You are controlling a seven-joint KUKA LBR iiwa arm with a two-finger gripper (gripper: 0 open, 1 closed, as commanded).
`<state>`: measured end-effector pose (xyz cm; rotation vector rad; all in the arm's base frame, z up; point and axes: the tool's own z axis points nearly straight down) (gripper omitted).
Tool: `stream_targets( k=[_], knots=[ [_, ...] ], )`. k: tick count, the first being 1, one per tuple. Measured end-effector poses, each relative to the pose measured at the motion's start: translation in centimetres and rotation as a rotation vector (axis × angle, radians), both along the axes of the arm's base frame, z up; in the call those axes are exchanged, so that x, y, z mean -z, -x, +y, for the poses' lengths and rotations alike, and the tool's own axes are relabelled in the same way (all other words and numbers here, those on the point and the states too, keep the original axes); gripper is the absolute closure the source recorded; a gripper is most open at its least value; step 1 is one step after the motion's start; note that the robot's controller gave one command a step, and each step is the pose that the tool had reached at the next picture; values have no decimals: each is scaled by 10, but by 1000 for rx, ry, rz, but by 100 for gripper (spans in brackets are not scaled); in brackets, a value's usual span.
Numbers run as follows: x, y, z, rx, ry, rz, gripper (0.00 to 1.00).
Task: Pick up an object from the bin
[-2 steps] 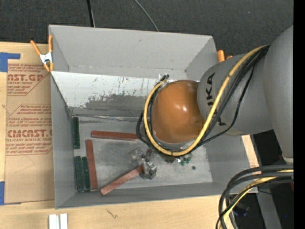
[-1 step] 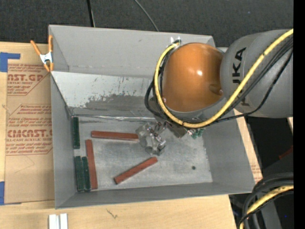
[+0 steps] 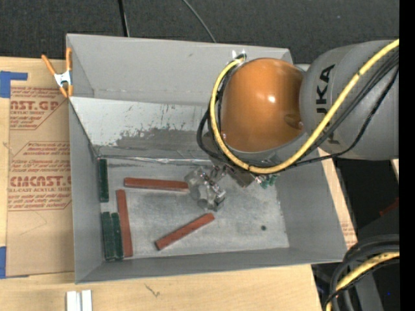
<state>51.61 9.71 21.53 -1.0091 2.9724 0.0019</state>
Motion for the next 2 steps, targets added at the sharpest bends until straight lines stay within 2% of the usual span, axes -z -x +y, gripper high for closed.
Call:
stream_targets(
  k=[1, 2],
  knots=[
    [23, 7, 26, 64, 0, -1, 100],
    [65, -11, 5, 187, 1, 1, 0]
  ],
)
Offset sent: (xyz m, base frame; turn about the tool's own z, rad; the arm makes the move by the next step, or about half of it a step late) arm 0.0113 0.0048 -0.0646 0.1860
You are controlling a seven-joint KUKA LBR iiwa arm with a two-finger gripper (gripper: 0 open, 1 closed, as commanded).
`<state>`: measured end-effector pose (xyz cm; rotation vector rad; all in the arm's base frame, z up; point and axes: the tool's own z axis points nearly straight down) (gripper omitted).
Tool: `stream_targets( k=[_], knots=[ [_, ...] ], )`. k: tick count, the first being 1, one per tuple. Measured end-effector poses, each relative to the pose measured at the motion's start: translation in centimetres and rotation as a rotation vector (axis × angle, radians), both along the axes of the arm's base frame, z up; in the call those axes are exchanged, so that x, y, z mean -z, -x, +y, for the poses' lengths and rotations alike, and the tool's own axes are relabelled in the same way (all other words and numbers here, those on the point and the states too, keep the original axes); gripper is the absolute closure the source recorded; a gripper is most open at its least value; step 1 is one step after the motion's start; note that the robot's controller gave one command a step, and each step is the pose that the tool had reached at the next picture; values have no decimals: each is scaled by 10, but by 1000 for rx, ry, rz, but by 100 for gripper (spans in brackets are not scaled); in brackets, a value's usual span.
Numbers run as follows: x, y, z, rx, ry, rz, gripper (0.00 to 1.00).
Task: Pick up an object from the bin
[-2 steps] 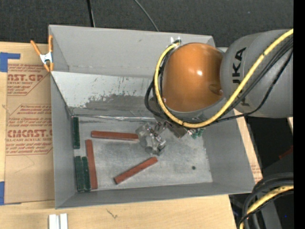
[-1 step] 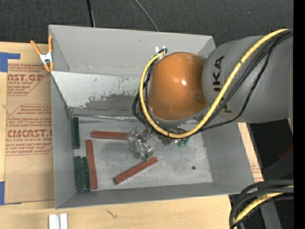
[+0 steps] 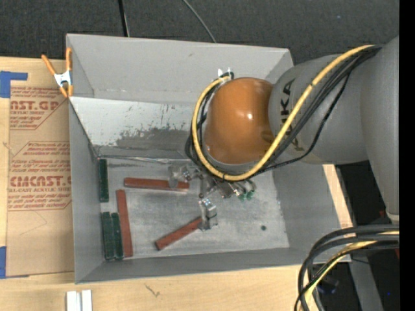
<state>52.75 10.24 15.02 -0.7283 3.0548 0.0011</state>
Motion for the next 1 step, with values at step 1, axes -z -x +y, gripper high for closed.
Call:
stream_targets(
  k=[1],
  knots=[
    [0, 0, 0, 0, 0, 0, 0]
  ],
)
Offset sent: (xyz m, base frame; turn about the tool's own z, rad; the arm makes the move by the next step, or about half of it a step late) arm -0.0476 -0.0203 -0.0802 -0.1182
